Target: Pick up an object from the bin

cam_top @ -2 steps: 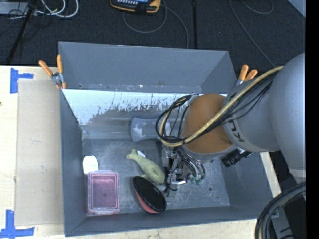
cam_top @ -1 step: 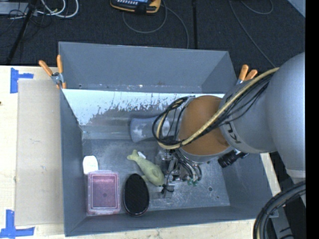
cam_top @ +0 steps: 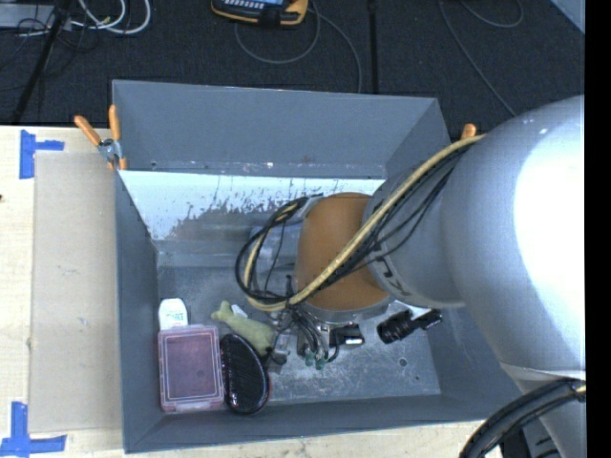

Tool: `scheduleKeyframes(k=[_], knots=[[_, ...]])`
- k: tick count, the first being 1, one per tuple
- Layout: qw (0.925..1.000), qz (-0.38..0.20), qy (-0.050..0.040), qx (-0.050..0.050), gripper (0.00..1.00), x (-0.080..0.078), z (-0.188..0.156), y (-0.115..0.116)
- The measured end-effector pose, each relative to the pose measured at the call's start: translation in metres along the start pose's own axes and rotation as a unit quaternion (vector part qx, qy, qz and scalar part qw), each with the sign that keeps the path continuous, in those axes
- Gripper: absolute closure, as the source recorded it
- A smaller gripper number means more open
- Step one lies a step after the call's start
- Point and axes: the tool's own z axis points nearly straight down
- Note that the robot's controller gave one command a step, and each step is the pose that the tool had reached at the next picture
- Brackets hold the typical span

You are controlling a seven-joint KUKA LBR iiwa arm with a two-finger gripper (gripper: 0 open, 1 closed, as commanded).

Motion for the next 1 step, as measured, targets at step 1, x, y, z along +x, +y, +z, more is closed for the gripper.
scheduleKeyframes(k=[1], knots=[[1.0000, 0.000, 0.0000, 0.000, 1.00, 0.0000, 0.0000, 0.0000]])
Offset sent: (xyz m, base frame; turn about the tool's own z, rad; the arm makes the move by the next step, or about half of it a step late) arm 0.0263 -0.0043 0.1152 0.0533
